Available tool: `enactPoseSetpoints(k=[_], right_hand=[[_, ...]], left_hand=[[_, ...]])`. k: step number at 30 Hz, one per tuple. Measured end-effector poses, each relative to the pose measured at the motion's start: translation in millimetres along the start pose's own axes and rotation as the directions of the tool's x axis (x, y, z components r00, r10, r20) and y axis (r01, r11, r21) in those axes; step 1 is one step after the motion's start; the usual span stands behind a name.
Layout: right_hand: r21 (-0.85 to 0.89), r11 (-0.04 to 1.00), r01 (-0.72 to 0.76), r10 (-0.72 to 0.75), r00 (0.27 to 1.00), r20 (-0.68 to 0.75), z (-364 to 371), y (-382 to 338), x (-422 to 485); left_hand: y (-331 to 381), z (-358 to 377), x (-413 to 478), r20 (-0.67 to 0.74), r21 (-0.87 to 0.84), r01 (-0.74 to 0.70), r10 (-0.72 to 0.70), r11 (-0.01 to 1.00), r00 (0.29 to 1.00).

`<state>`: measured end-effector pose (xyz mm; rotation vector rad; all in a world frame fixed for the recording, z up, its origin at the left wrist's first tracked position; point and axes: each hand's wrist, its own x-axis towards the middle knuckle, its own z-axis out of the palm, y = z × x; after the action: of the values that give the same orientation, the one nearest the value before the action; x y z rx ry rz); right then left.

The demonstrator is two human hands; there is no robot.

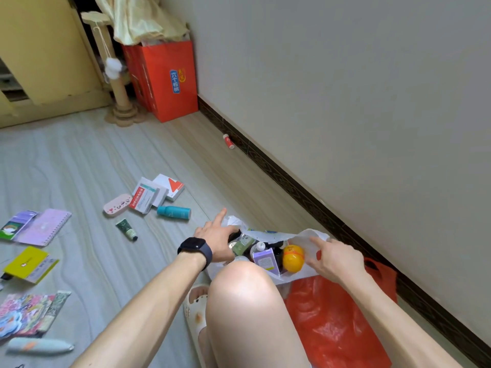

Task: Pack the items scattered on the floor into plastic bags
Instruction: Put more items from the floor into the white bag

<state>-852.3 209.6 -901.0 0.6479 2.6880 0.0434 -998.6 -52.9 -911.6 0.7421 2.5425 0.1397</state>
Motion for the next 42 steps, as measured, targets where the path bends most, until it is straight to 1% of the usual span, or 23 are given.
enactPoseSetpoints(k=[2, 4, 6, 9, 12, 15, 18, 21, 23, 25, 29, 33, 36, 39, 40, 42], right_hand=[[-0.032, 0.999, 0.024, -0.028, 0.994, -0.106, -15.3, -7.1, -9.8], [0.002, 0.994, 0.111, -0.109, 0.974, -0.2, -31.0, -19.4, -14.7], [0.057, 0.958, 0.28, -0.256, 0.93, -0.263, -44.0, -39.5, -12.7], [0.105, 0.844, 0.526, -0.474, 0.822, -0.315, -56.9, -82.7, -2.2], [0.066, 0.742, 0.668, -0.61, 0.712, -0.349, -68.1, -136.1, 5.4], [0.028, 0.645, 0.764, -0.709, 0.611, -0.351, -79.3, -193.1, 6.2], [0.002, 0.55, 0.835, -0.793, 0.523, -0.311, -87.3, -243.4, 4.8], [-0.014, 0.49, 0.872, -0.841, 0.468, -0.27, -87.2, -282.7, 9.1], [-0.014, 0.477, 0.879, -0.858, 0.462, -0.226, -80.2, -305.2, 16.6], [-0.017, 0.47, 0.882, -0.872, 0.462, -0.162, -68.7, -325.8, 26.2], [-0.037, 0.501, 0.865, -0.864, 0.502, 0.025, -36.9, -362.6, 48.9], [-0.113, 0.504, 0.856, -0.83, 0.517, 0.211, -1.1, -398.8, 79.6], [-0.161, 0.504, 0.848, -0.781, 0.528, 0.335, 26.4, -432.3, 109.6], [-0.184, 0.524, 0.831, -0.714, 0.547, 0.436, 53.0, -468.4, 142.6], [-0.184, 0.531, 0.827, -0.697, 0.55, 0.46, 60.6, -481.9, 153.1], [-0.163, 0.548, 0.821, -0.686, 0.552, 0.473, 72.0, -510.3, 172.5]], left_hand=[[2.3, -14.2, 0.3, -0.011, -0.093, -0.006, 0.005, 0.996, 1.0], [-1.4, -30.0, -3.0, -0.045, -0.128, -0.025, 0.019, 0.991, 0.999], [-12.3, -47.0, -10.7, -0.085, -0.12, -0.021, 0.01, 0.993, 0.996], [-42.4, -67.1, -30.1, -0.157, -0.065, 0.039, -0.049, 0.997, 0.986], [-91.9, -74.1, -58.2, -0.207, 0.009, 0.154, -0.149, 0.988, 0.967], [-149.3, -72.0, -95.0, -0.206, 0.013, 0.313, -0.303, 0.95, 0.93], [-203.1, -64.0, -131.7, -0.152, -0.004, 0.478, -0.473, 0.878, 0.868], [-251.3, -45.9, -158.5, -0.113, -0.062, 0.601, -0.604, 0.797, 0.789], [-279.6, -23.9, -170.8, -0.09, -0.106, 0.648, -0.656, 0.755, 0.749], [-300.4, 1.6, -179.9, -0.038, -0.152, 0.682, -0.694, 0.715, 0.719], [-329.2, 59.5, -186.2, 0.07, -0.253, 0.745, -0.756, 0.617, 0.65], [-349.7, 122.4, -178.1, 0.215, -0.31, 0.791, -0.772, 0.527, 0.598], [-362.9, 162.6, -167.0, 0.288, -0.332, 0.814, -0.77, 0.477, 0.569], [-374.5, 189.0, -153.4, 0.296, -0.361, 0.809, -0.766, 0.464, 0.571], [-381.0, 195.7, -148.5, 0.28, -0.375, 0.801, -0.767, 0.466, 0.577], [-396.0, 206.0, -138.1, 0.202, -0.384, 0.777, -0.775, 0.5, 0.598]])
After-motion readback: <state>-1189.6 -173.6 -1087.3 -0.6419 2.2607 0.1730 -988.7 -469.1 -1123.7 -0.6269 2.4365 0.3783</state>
